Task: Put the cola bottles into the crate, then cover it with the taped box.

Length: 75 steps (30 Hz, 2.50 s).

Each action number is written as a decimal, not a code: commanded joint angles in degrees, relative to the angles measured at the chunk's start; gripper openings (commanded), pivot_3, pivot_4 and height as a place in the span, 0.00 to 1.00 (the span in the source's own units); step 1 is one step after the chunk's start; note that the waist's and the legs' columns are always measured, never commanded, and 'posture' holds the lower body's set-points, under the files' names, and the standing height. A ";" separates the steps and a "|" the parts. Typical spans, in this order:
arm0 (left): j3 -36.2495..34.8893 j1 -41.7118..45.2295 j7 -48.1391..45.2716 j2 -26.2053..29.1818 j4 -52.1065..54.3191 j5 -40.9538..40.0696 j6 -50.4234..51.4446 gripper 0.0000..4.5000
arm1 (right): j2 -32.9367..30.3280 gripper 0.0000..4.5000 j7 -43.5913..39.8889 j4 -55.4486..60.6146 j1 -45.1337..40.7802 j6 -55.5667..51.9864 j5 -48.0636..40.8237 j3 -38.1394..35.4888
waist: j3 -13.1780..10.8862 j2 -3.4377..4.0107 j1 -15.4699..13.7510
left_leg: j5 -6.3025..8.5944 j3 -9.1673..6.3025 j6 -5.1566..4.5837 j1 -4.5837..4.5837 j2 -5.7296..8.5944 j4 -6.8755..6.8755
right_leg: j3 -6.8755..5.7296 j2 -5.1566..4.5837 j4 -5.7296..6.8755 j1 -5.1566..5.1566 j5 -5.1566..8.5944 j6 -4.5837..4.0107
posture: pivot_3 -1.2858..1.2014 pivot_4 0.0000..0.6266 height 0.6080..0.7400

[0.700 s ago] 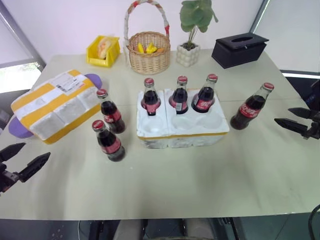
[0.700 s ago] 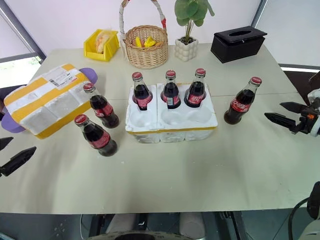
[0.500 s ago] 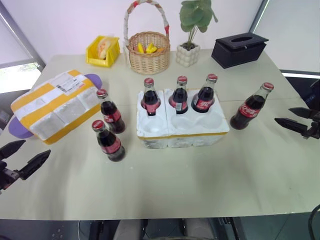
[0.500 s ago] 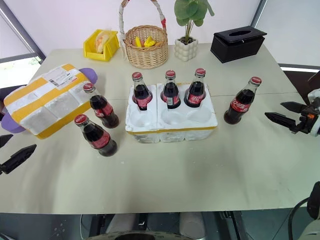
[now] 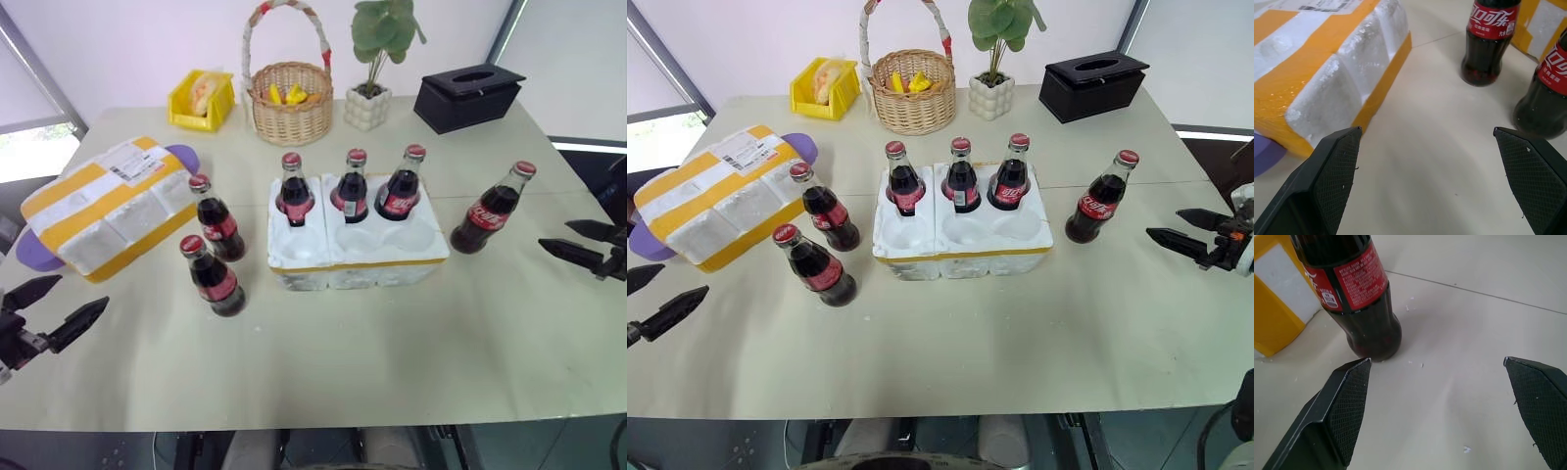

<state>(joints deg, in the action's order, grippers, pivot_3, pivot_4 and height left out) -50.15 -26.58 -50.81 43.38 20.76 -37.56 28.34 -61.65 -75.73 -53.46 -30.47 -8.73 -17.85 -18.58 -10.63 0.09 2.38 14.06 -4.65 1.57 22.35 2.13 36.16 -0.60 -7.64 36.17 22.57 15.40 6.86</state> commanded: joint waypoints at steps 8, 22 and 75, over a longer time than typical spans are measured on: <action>2.38 1.01 -1.01 1.28 1.32 0.74 -0.82 1.00 | -2.34 0.99 -1.08 6.58 2.86 -1.94 -2.79 -2.99 | 0.00 -0.01 -0.09 | 0.00 0.00 0.00 0.00 0.00 0.02 | 0.01 0.00 0.00 -0.01 -0.02 0.02 | 0.52 0.24 0.98; 8.68 2.12 -4.78 2.61 9.30 -3.36 2.31 1.00 | -5.93 0.99 -11.23 42.36 21.90 -24.10 -15.79 -9.65 | 0.01 -0.02 -1.22 | 0.00 -0.02 -0.01 0.04 -0.02 -0.01 | 0.02 0.01 -0.01 0.04 -0.03 0.03 | 0.52 0.24 0.98; 38.03 25.52 0.41 -5.78 -2.74 9.07 -10.21 1.00 | -3.04 0.99 0.06 75.94 14.97 -42.11 -46.46 -8.30 | -0.30 -0.72 -3.13 | 0.01 -0.01 -0.02 0.16 -0.03 0.07 | 0.01 0.06 -0.09 0.11 -0.15 0.16 | 0.52 0.24 0.98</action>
<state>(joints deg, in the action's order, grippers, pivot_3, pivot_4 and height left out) -12.09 -2.33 -50.77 37.86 17.82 -28.60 19.19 -65.00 -75.61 22.09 -15.60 -51.76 -63.47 -24.99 -10.93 -0.62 -0.75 14.07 -4.66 1.55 22.51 2.10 36.23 -0.59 -7.58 36.08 22.68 15.25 7.02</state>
